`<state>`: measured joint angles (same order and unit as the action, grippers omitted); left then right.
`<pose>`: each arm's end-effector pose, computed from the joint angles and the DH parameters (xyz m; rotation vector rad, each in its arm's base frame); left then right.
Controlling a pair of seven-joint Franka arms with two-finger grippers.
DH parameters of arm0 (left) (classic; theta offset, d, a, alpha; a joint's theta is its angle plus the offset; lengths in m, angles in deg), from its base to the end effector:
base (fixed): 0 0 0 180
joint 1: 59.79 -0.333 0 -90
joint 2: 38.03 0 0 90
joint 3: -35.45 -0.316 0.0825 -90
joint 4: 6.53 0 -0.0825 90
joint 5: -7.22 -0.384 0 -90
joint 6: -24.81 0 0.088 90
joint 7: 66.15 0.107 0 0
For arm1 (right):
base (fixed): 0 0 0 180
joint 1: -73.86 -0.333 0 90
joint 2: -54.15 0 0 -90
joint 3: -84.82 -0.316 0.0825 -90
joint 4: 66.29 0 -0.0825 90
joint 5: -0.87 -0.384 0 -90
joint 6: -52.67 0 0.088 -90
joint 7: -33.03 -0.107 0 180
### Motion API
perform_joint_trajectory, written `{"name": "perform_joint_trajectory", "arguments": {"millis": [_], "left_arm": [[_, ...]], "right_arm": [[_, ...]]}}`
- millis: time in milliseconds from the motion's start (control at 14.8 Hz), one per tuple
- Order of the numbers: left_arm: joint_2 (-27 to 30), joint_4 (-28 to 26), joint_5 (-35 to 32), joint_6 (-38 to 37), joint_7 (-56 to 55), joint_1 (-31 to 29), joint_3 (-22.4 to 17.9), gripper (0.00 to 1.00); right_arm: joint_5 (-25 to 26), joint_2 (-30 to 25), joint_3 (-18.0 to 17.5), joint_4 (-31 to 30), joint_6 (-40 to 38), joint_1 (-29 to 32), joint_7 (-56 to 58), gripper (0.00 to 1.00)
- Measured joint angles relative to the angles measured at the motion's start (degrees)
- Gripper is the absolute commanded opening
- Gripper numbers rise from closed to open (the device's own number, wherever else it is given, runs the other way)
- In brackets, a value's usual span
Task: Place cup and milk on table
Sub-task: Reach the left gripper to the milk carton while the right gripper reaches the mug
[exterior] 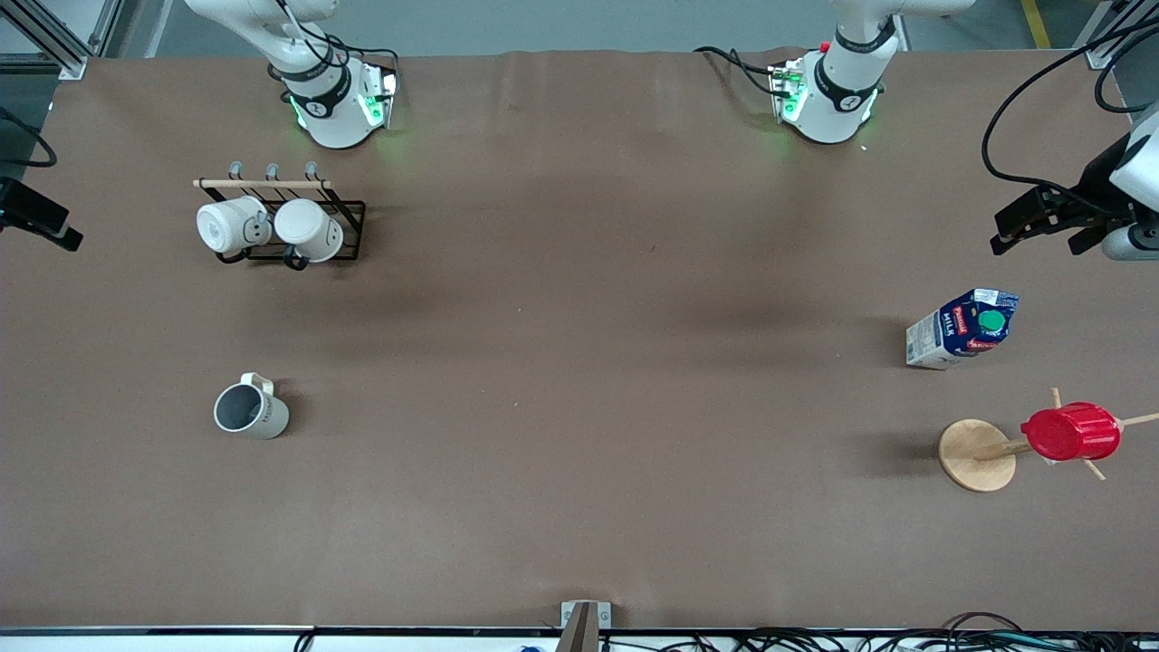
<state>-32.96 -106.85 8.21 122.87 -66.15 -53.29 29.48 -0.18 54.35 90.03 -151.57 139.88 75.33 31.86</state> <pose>0.5374 -0.0044 0.5993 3.1141 -0.0116 0.0754 0.5476 -0.0620 0.6569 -3.1175 0.2121 -0.0485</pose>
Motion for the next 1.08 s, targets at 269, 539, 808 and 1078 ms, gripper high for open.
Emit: {"name": "perform_joint_trajectory", "arguments": {"millis": [269,539,808,1078], "left_arm": [[0.0,0.2,-0.2,-0.1,0.0,0.0,-0.1,0.99],[-0.6,0.2,-0.8,-0.1,0.0,0.0,-0.6,1.00],[-1.9,-0.2,-1.3,0.6,1.8,0.0,-2.9,1.00],[-3.6,-7.7,-1.5,12.3,7.6,-0.1,-8.2,1.00]], "right_arm": [[0.0,0.0,0.1,0.1,-0.1,0.0,0.0,1.00],[0.0,0.0,0.1,0.1,-0.4,0.1,0.0,1.00],[0.0,0.0,0.2,0.1,-0.4,0.1,0.0,1.00],[0.0,0.0,0.2,0.2,-0.4,0.1,0.0,1.00]]}}
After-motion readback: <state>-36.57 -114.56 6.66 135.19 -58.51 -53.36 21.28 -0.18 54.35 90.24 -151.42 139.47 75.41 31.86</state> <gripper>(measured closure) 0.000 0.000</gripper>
